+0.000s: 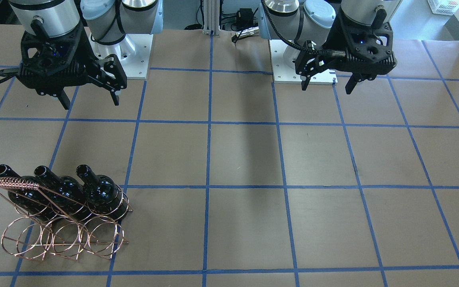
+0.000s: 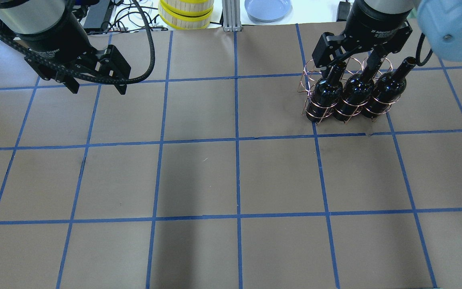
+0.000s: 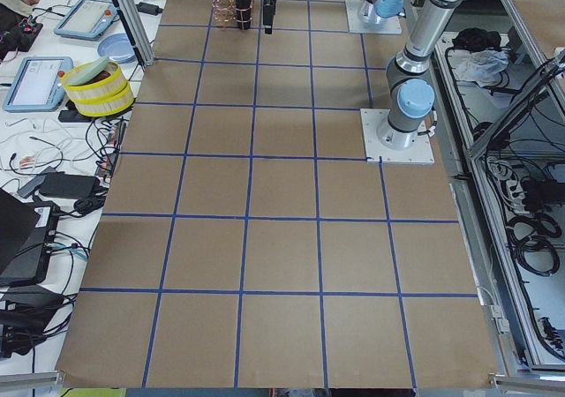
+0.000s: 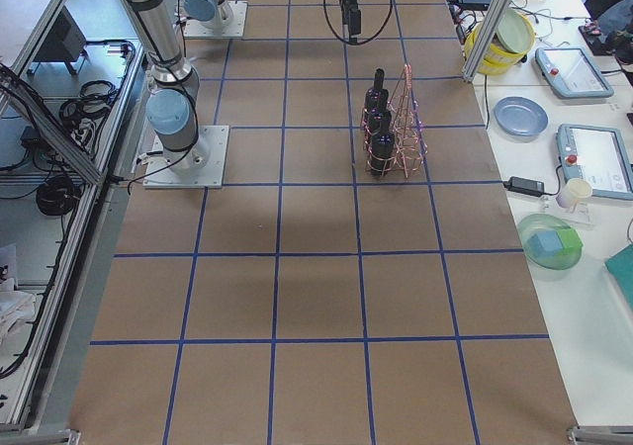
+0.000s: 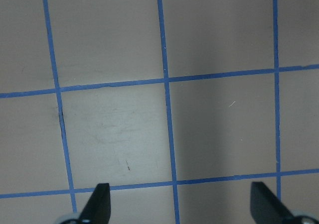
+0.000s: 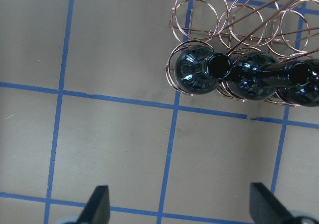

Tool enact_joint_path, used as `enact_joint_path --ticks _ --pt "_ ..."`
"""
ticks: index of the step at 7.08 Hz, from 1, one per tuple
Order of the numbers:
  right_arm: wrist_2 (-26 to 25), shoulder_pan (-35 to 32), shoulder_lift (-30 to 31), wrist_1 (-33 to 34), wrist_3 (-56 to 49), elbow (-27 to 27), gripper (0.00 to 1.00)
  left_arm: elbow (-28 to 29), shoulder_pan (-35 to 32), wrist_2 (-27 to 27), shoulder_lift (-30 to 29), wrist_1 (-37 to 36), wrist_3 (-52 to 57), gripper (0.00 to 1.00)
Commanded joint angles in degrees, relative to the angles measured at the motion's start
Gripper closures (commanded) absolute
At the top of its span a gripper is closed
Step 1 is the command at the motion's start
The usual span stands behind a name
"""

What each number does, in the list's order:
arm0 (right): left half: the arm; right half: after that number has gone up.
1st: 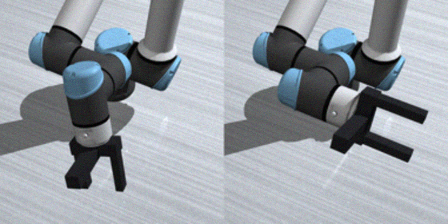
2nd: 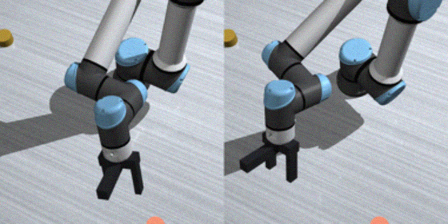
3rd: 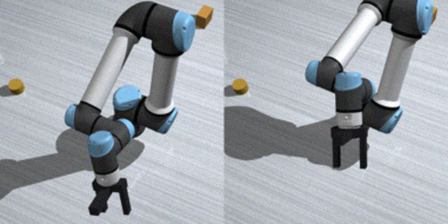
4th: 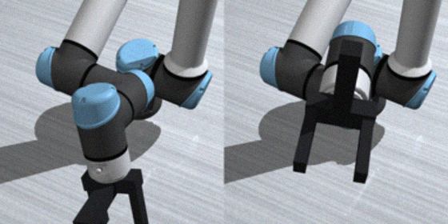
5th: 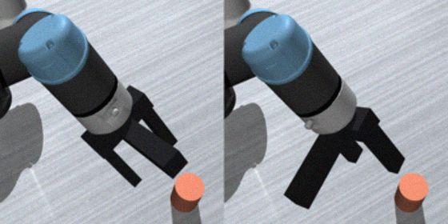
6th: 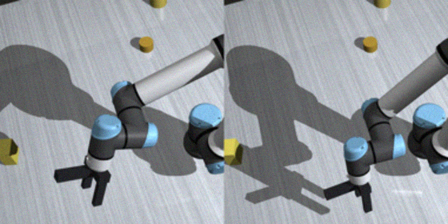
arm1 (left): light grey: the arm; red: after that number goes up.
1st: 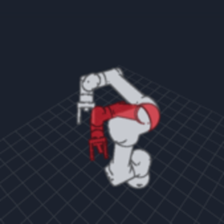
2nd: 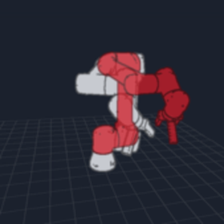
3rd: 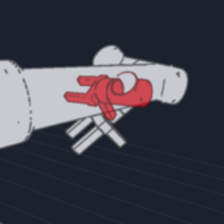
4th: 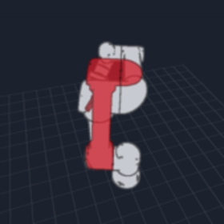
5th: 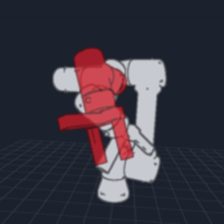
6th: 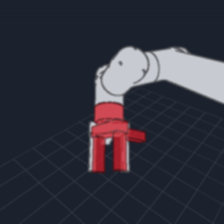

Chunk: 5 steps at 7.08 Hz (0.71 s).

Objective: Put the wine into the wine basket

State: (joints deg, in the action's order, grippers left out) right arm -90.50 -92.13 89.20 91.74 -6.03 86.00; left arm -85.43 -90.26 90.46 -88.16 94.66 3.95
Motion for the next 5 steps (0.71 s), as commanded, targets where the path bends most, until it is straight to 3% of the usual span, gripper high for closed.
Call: enact_joint_path --ticks 1,5 --pt "-0.2 0.0 1.2 -3.4 2.5 -0.2 0.01 0.0 0.0 0.1 0.0 0.0 0.0 0.00" --pt "0.2 -0.2 1.2 -3.8 5.4 -0.4 0.01 0.0 0.0 0.2 0.0 0.0 0.0 0.00"
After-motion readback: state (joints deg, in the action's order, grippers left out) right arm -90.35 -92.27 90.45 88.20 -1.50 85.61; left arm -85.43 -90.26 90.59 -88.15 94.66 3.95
